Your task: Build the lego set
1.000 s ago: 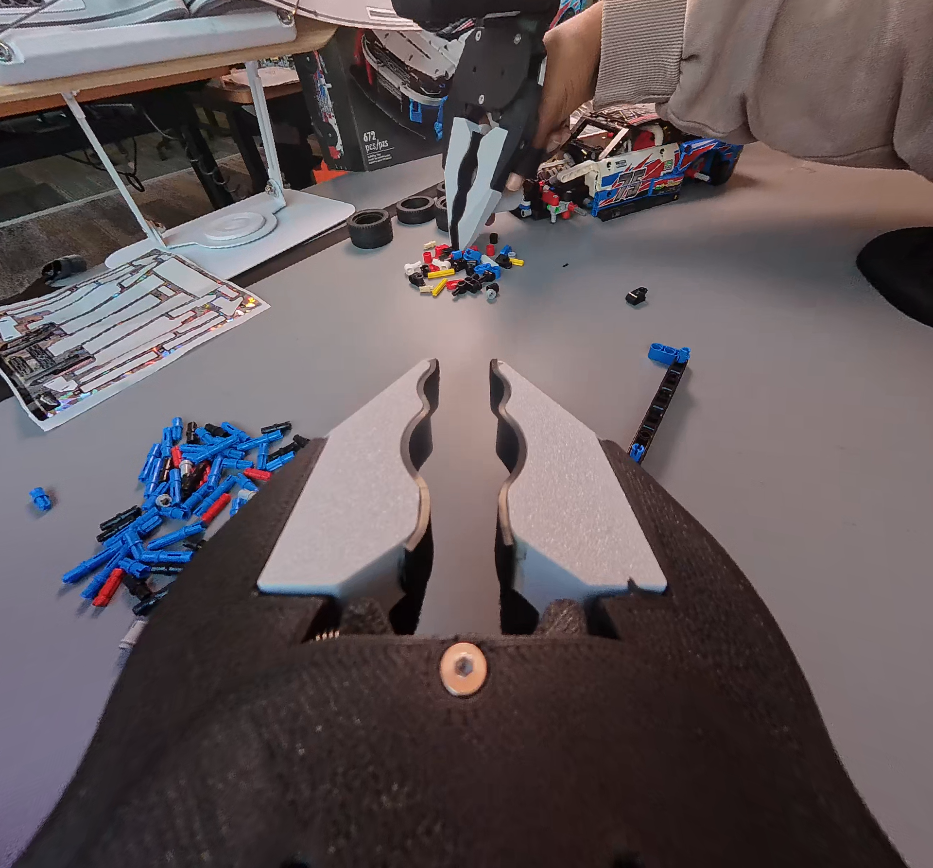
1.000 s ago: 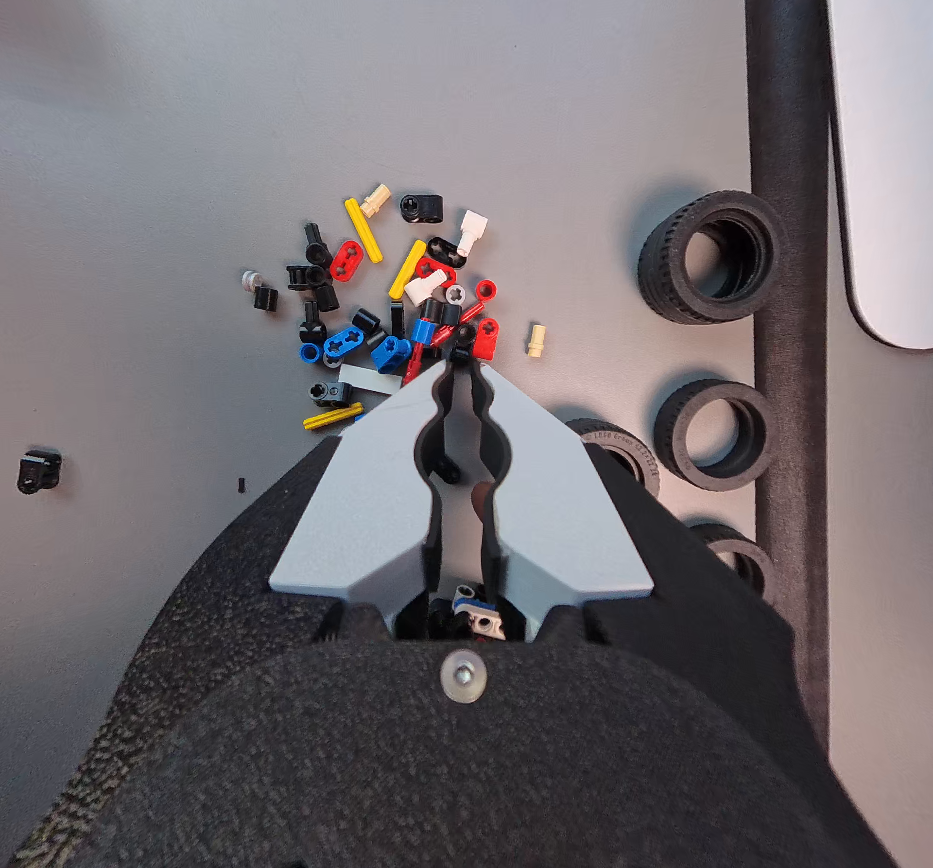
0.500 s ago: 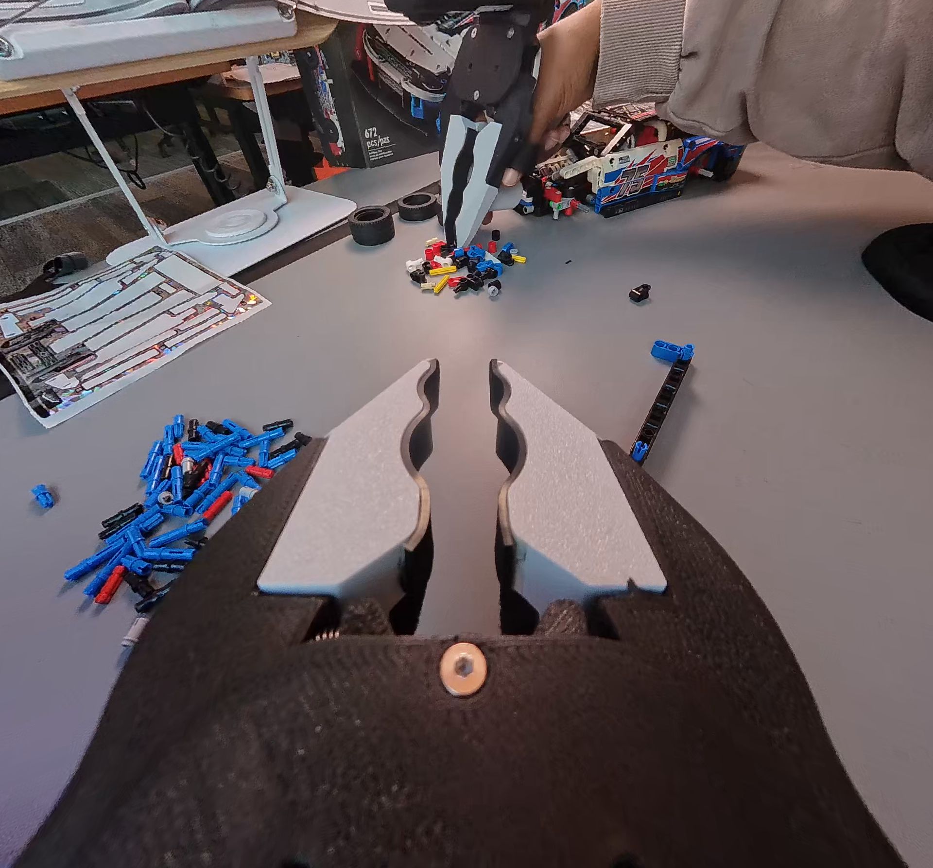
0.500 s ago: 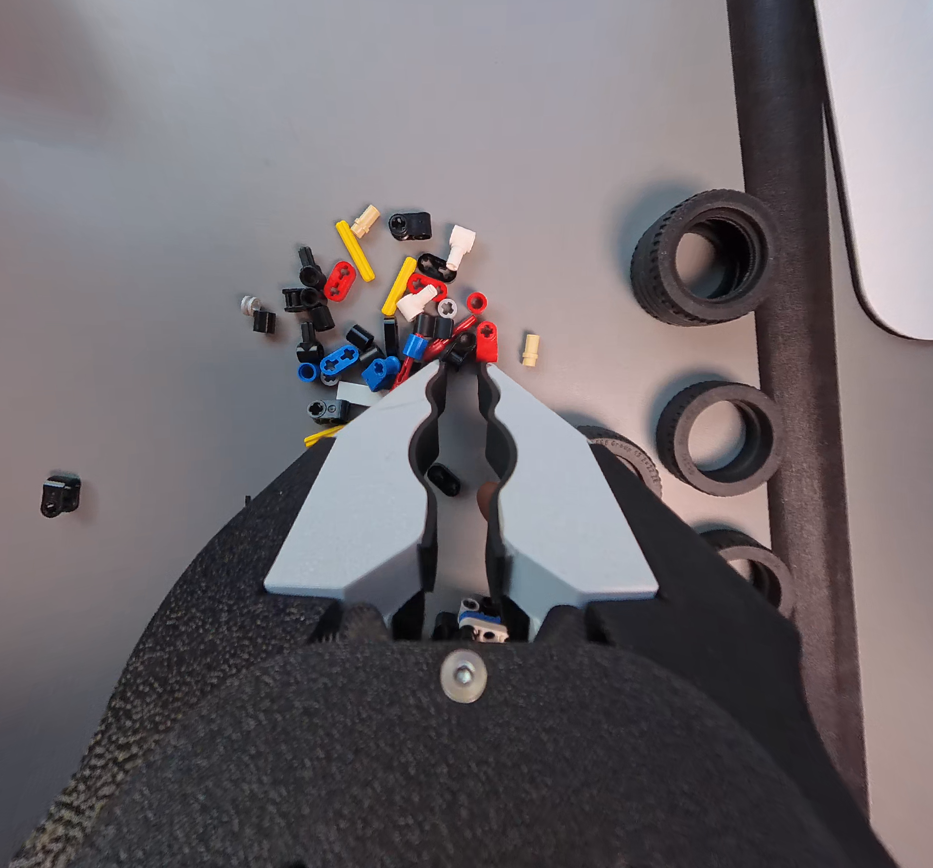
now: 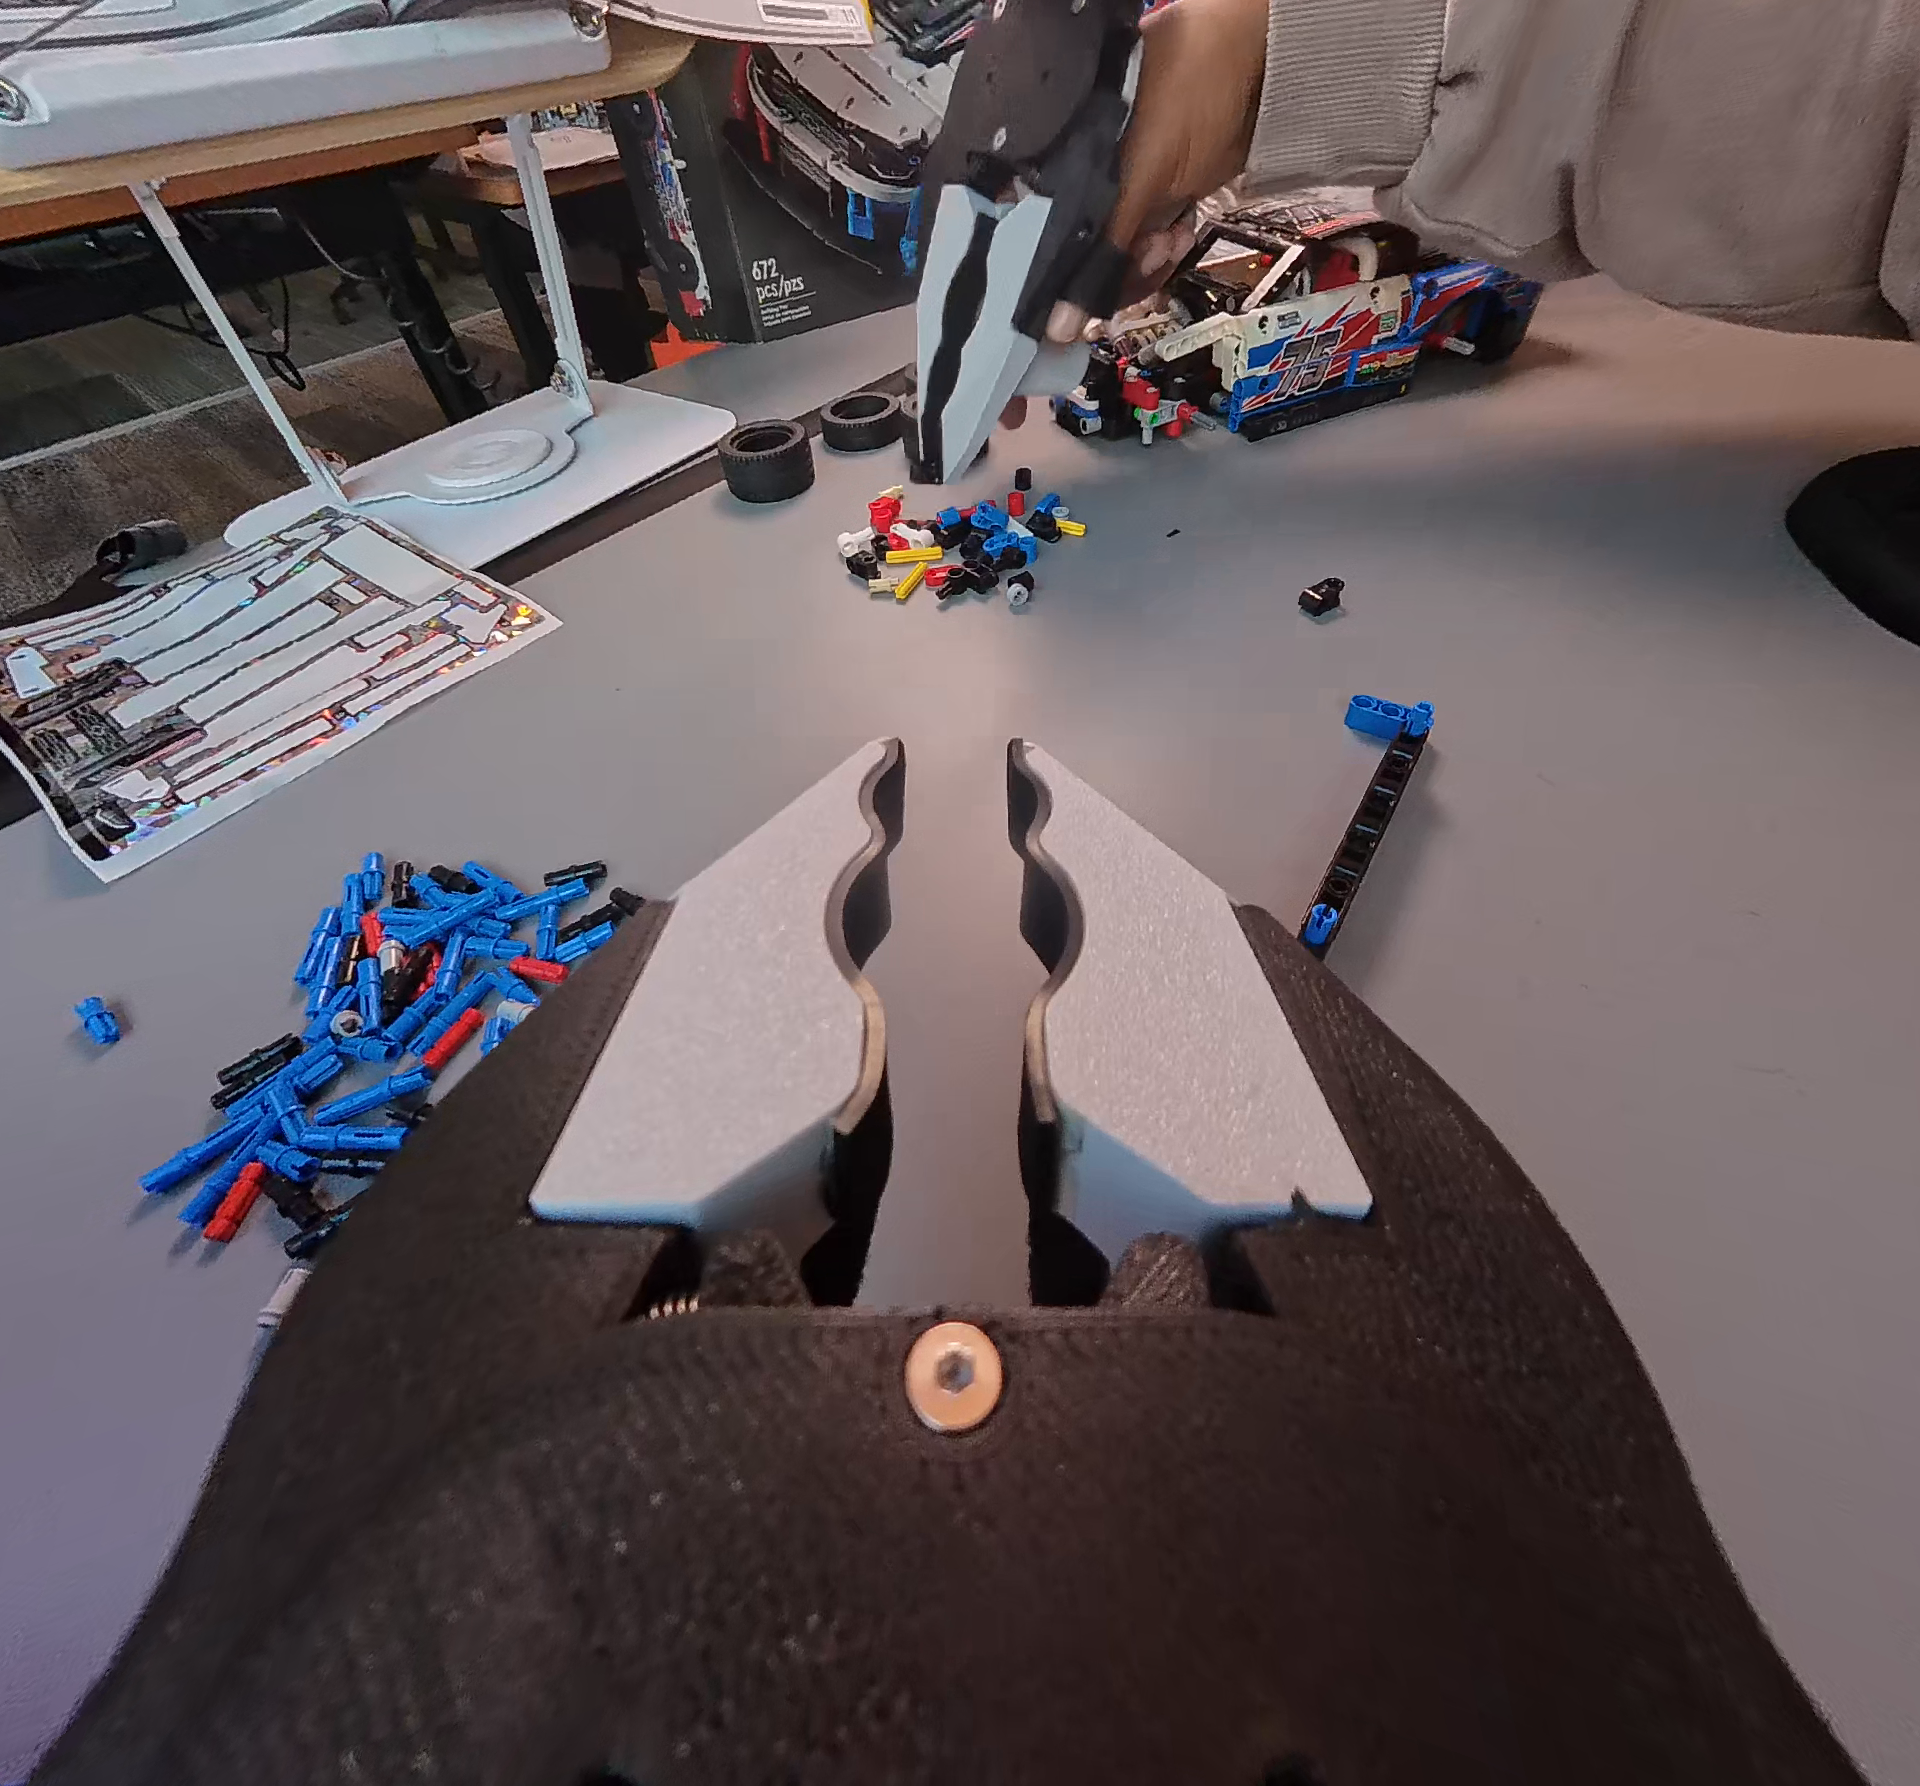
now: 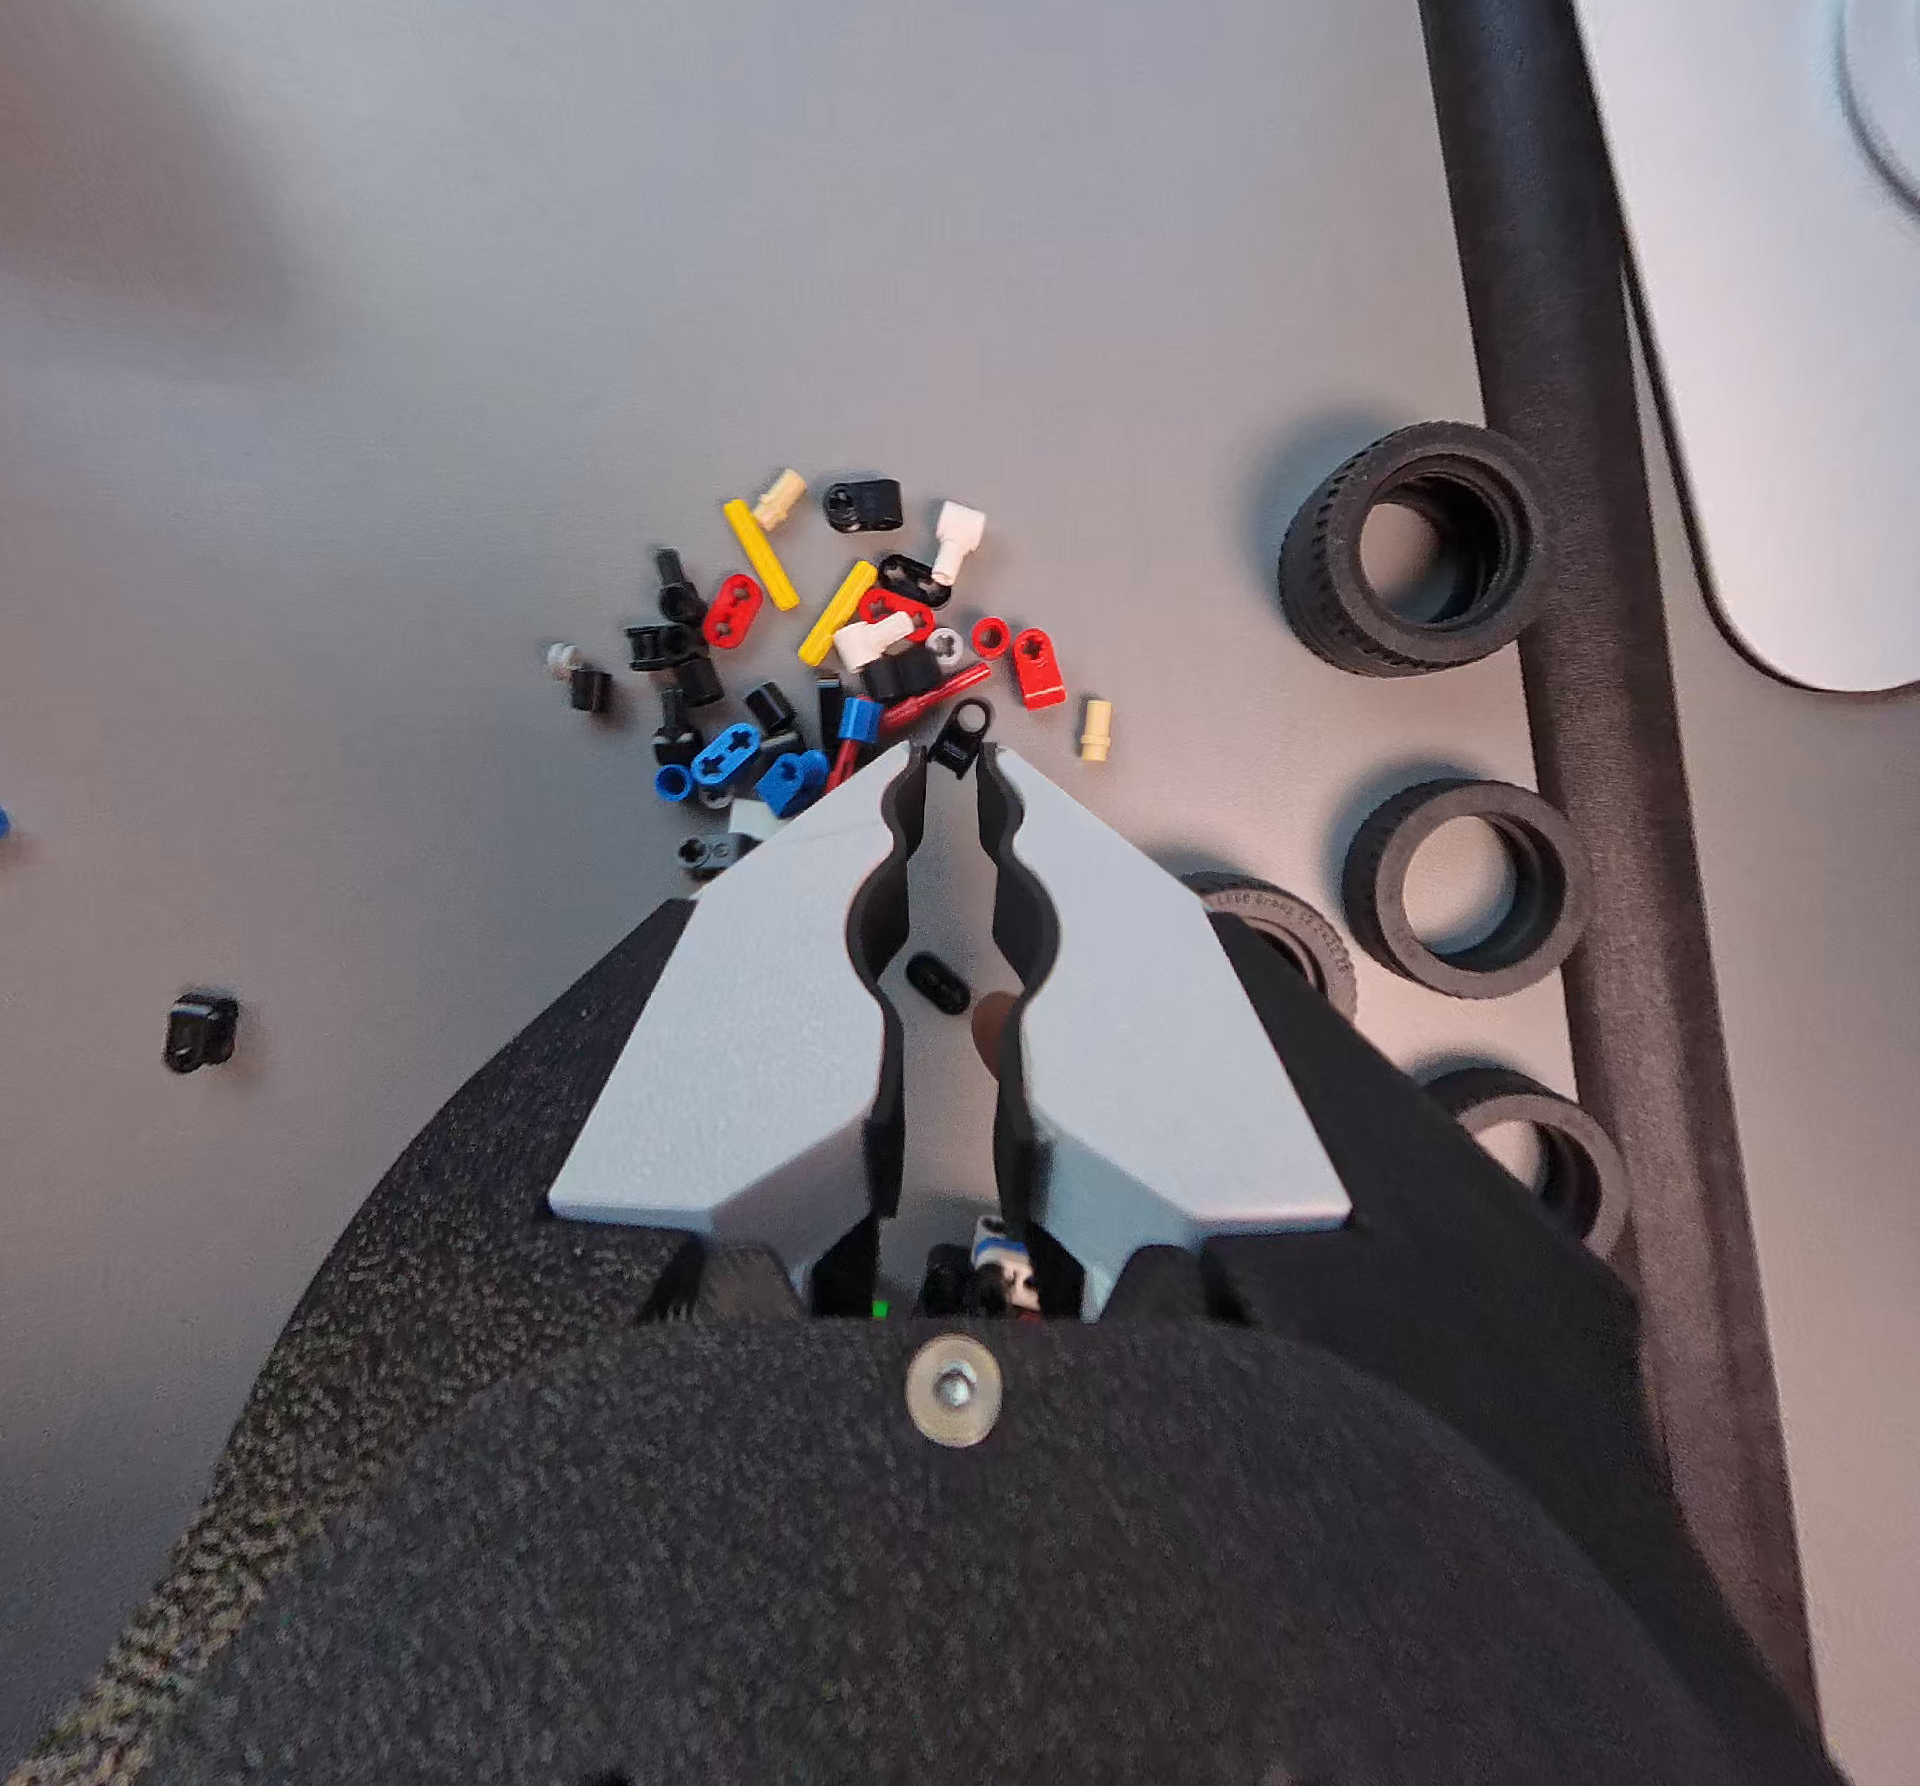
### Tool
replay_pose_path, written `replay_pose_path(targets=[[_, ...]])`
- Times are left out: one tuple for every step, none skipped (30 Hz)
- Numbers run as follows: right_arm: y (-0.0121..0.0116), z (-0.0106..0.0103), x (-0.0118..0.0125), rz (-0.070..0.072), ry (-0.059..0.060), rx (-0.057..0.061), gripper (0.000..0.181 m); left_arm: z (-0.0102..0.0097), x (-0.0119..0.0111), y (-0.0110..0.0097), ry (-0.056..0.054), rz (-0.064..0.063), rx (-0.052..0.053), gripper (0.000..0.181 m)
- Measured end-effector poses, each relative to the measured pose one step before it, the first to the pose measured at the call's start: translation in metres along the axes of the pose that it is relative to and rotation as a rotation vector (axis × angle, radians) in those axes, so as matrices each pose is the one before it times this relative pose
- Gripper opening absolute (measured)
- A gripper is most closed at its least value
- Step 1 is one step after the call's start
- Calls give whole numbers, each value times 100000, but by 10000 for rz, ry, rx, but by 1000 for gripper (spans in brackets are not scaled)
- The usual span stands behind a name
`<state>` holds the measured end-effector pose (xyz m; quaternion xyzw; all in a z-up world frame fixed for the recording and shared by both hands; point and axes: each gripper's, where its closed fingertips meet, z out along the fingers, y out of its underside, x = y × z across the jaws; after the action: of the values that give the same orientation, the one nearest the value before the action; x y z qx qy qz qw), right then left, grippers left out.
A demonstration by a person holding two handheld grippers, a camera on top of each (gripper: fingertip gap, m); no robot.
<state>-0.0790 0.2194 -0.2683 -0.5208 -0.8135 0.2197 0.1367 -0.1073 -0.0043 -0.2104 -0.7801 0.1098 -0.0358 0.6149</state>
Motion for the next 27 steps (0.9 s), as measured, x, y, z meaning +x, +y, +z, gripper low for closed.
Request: replay_pose_path(targets=[[-284, -1030, -696, -184, -104, 251, 8, -31, -34, -5, -16, 10, 2, 18], [-85, -1098, -1100, -278, -150, 127, 8, -30, -28, -22, -13, 6, 8, 18], [372, -994, -1448, -428, -138, -150, 8, -33, -5, -33, -2, -1, 17, 18], [696, -741, -1983, -465, -302, -308, 8, -21, 20, -53, 11, -1, 22, 18], [673, -377, -2266, -317, -383, -262, 8, -7, 60, -70, 24, 6, 22, 18], [540, 21, -2380, -176, -452, -134, 8, 28, 111, -78, 42, 15, 20, 18], [533, 381, -2169, -106, -386, -116, 8, 34, 150, -68, 54, 26, 17, 18], [532, 586, -1545, -114, -106, -119, 8, 59, 191, -44, 63, 37, 7, 18], [479, 618, -1017, -115, 75, -95, 8, 71, 197, -1, 68, 45, -14, 18], [371, 576, -833, -35, 20, -64, 8, 91, 180, 56, 55, 51, -40, 19], [330, 492, -480, 27, 92, -75, 8, 104, 142, 92, 37, 62, -56, 19], [326, 359, -62, 7, 215, -92, 8, 64, 92, 86, 12, 69, -51, 19], [194, 201, 117, 4, 223, -26, 8, 24, 31, 59, -17, 69, -37, 19], [81, 86, 30, 38, 64, 23, 8, -22, -17, 56, -32, 53, -30, 20], [6, 19, -14, 59, -22, 7, 9, -29, -29, 86, -17, 17, -39, 21], [-125, -77, 203, 11, 70, 13, 13, -15, -27, 142, 3, -30, -74, 21], [-315, -221, 437, -27, 147, 56, 16, -33, -80, 137, -19, -53, -71, 22], [-670, -380, 726, 1, 240, 226, 17, -44, -99, 33, -33, -46, -18, 23], [-991, -444, 921, 78, 260, 384, 18, -27, -99, 11, -22, -56, -2, 23], [-1107, -373, 1102, 131, 284, 429, 19, 0, -79, 54, -14, -83, -35, 25], [-1046, -196, 1320, 190, 371, 387, 18, 22, -101, 101, -22, -94, -62, 26], [-757, 91, 1180, 157, 259, 215, 17, 13, -81, 63, -26, -79, -40, 27], [-380, 357, 1076, 55, 225, 26, 17, -10, -77, 14, -25, -73, -12, 28], [26, 570, 1131, -24, 289, -178, 16, -15, -94, 36, -36, -82, -20, 29], [191, 697, 881, -71, 169, -231, 15, -21, -103, 78, -37, -88, -45, 30], [11, 714, 559, 2, 3, -100, 15, -28, -114, 100, -32, -93, -62, 31], [-104, 624, 360, 53, -103, -48, 13, -28, -118, 96, -23, -97, -59, 32]])
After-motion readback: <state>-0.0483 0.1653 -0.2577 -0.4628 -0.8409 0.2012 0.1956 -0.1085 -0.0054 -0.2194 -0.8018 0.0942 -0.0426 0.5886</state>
